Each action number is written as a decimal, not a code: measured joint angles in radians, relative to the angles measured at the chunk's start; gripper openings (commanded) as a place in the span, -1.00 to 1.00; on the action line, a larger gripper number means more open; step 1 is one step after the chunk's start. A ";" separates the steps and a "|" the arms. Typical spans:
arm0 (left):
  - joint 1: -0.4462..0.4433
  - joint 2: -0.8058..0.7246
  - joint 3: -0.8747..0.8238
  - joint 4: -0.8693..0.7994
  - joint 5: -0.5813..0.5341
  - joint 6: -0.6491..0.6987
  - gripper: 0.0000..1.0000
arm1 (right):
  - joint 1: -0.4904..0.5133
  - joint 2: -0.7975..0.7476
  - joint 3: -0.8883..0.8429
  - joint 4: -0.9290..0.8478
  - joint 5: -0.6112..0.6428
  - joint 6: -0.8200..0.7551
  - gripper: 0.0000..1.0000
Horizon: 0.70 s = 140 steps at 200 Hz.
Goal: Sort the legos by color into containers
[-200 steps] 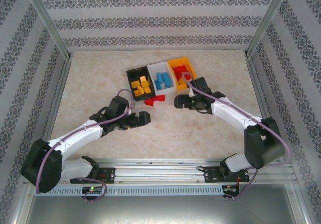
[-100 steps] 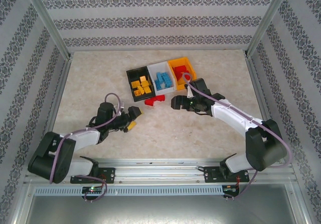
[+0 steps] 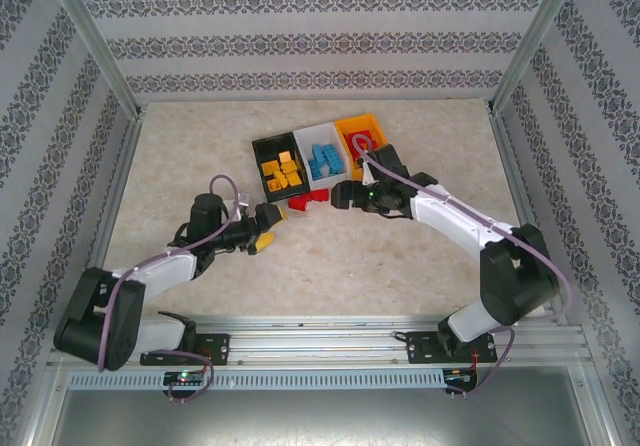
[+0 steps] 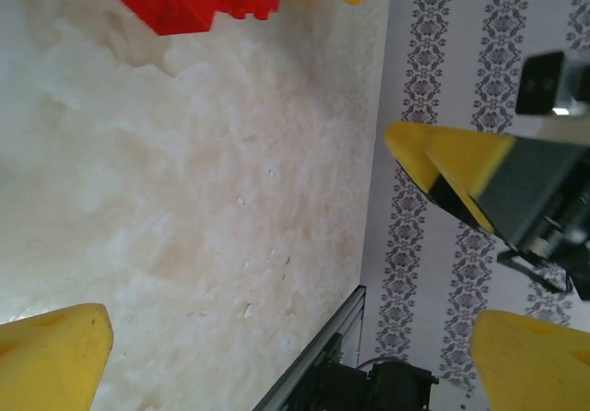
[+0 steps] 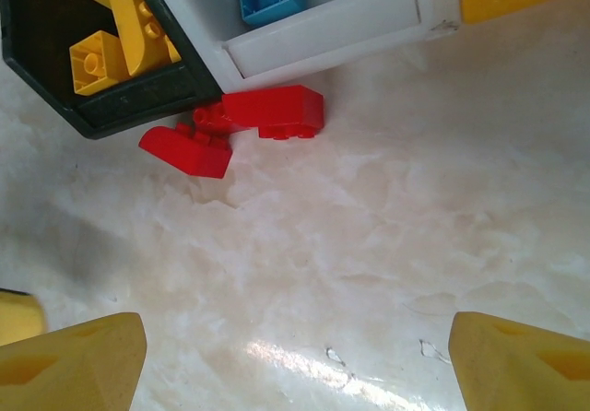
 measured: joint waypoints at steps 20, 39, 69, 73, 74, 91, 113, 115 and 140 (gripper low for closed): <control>0.002 -0.062 0.036 -0.109 -0.008 0.069 1.00 | 0.013 0.074 0.063 -0.021 0.006 -0.007 0.69; 0.012 -0.101 0.041 -0.191 -0.019 0.118 1.00 | 0.034 0.155 0.136 -0.043 0.010 -0.020 0.66; 0.026 -0.145 0.041 -0.306 -0.042 0.173 1.00 | 0.086 0.252 0.215 -0.051 0.005 -0.021 0.61; 0.027 -0.151 0.041 -0.317 -0.045 0.179 1.00 | 0.093 0.262 0.222 -0.052 0.005 -0.021 0.61; 0.027 -0.155 0.041 -0.323 -0.047 0.182 1.00 | 0.096 0.267 0.225 -0.052 0.003 -0.020 0.61; 0.033 -0.186 0.041 -0.370 -0.056 0.205 1.00 | 0.118 0.314 0.261 -0.057 0.003 -0.012 0.61; 0.042 -0.238 0.041 -0.435 -0.072 0.235 1.00 | 0.147 0.385 0.334 -0.072 0.011 0.000 0.62; 0.042 -0.243 0.041 -0.440 -0.073 0.238 1.00 | 0.151 0.391 0.342 -0.076 0.011 0.000 0.62; 0.051 -0.301 0.041 -0.509 -0.085 0.271 1.00 | 0.173 0.451 0.415 -0.096 0.026 0.002 0.63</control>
